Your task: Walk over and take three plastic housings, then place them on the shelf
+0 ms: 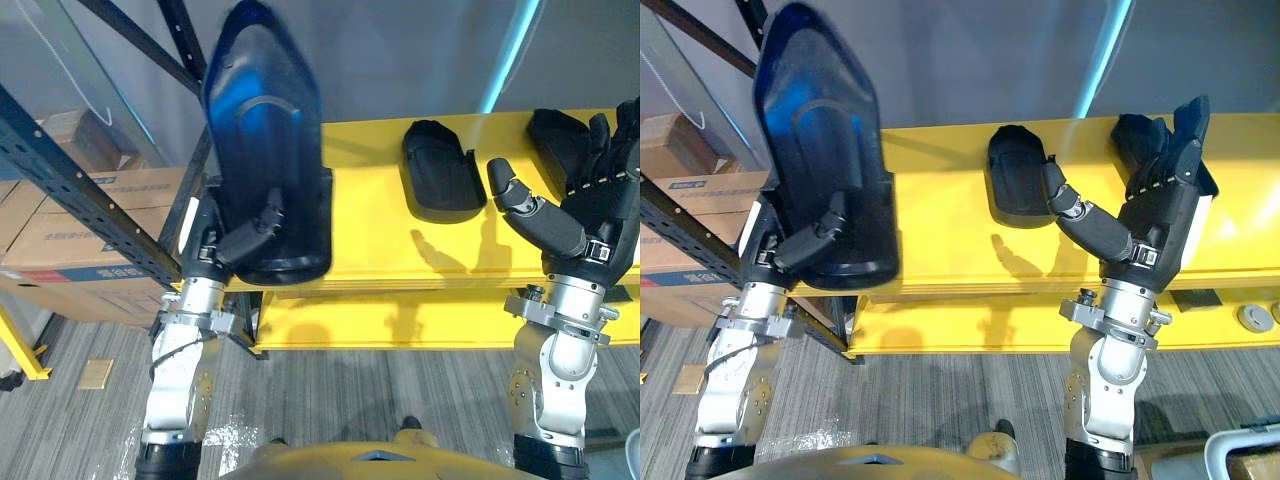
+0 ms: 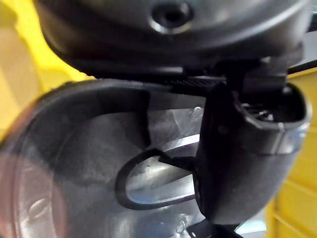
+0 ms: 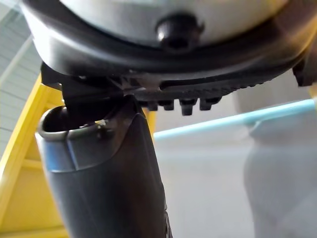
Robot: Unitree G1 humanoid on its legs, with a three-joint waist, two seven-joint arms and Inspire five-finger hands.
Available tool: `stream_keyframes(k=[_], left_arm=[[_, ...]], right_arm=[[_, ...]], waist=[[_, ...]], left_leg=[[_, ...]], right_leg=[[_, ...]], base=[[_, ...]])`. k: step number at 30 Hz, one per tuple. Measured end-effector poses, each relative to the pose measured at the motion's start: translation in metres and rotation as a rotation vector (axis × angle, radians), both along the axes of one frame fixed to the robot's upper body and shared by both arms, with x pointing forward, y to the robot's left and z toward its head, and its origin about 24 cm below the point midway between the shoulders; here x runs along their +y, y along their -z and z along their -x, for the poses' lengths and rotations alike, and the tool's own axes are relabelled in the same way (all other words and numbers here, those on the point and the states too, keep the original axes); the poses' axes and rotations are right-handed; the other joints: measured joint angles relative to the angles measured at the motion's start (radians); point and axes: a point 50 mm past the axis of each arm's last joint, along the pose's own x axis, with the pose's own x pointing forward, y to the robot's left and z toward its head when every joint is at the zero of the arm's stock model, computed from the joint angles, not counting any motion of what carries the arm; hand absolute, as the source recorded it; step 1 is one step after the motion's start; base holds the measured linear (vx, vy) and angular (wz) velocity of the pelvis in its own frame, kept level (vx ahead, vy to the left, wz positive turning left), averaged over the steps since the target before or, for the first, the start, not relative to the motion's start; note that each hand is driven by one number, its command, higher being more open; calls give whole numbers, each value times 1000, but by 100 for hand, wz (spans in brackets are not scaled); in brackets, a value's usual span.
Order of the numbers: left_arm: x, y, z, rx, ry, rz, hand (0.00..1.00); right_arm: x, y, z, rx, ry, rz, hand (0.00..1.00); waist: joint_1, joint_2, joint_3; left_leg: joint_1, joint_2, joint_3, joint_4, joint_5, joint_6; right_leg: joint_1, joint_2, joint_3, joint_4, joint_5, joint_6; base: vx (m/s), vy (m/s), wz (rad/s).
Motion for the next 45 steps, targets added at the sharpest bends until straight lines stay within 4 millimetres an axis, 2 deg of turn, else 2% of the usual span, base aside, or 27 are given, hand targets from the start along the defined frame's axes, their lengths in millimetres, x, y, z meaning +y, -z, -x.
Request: stream_keyframes(k=[3, 7, 11, 14, 21, 25, 26, 28, 33, 39, 45], left_arm=[[13, 15, -6, 93, -98, -32, 0], [20, 28, -15, 168, -123, -24, 0], [16, 33, -33, 182, -83, 129, 0], [15, 39, -46, 215, -69, 209, 0], [26, 20, -70, 151, -64, 215, 0], [26, -2, -85, 88, -62, 208, 0], [25, -4, -87, 82, -63, 209, 100], [25, -16, -94, 58, -67, 207, 100], [30, -29, -103, 45, -91, 164, 100], [31, -43, -108, 13, -124, 132, 100], [38, -50, -114, 35, -151, 73, 100]], right_arm=[[2, 2, -2, 28, -30, 4, 100], [8, 7, -4, 68, -75, 10, 100], [20, 8, -8, 79, -160, 34, 100], [28, 2, -13, 57, -219, 64, 100], [45, -8, -24, 42, -357, 111, 100], [61, -16, -30, 3, -453, 93, 100], [63, -17, -31, 0, -461, 92, 100], [73, -21, -34, -5, -503, 97, 100], [86, -19, -36, 19, -559, 96, 100], [90, -18, -35, 24, -566, 83, 100], [92, -16, -33, 29, -577, 49, 100]], waist=[[-2, 9, 9], [-4, 19, 39], [-9, 24, 44], [-25, 23, 66], [-45, 27, 127], [-49, 23, 176], [-50, 23, 176], [-49, 17, 194], [-52, 12, 206], [-53, -6, 222], [-55, -6, 223]], left_leg=[[3, -3, 21, -14, 8, 0], [20, -6, 36, -20, 10, 2], [22, -11, 49, -37, 13, 4], [27, -13, 52, -37, 13, 4], [15, -13, 66, -31, 16, 7], [-8, -12, 57, -27, 26, 9], [-18, -12, 54, -24, 27, 9], [-37, -10, 47, -11, 28, 10], [-54, -10, 47, -10, 30, 10], [-66, -9, 46, -1, 32, 11], [-63, -9, 42, 0, 32, 11]], right_leg=[[-20, 3, 23, 2, 3, 1], [-22, 3, 45, 2, 6, 1], [-37, 2, 62, 4, 6, 1], [-37, 2, 79, 6, 6, 1], [-62, 4, 102, 22, 6, 2], [-89, 4, 102, 41, 6, 1], [-97, 4, 102, 44, 6, 1], [-113, 3, 101, 55, 6, 1], [-132, 3, 102, 61, 6, 1], [-142, 2, 101, 69, 6, 1], [-141, 3, 101, 69, 6, 1]], base=[[-9, -4, -18], [23, 9, -14], [18, 13, -9], [-4, 10, -6], [-43, -6, -6], [-48, -21, 5], [-47, -19, 8], [-17, -17, 6], [0, 0, 0], [0, 0, 0], [0, 0, 0]])
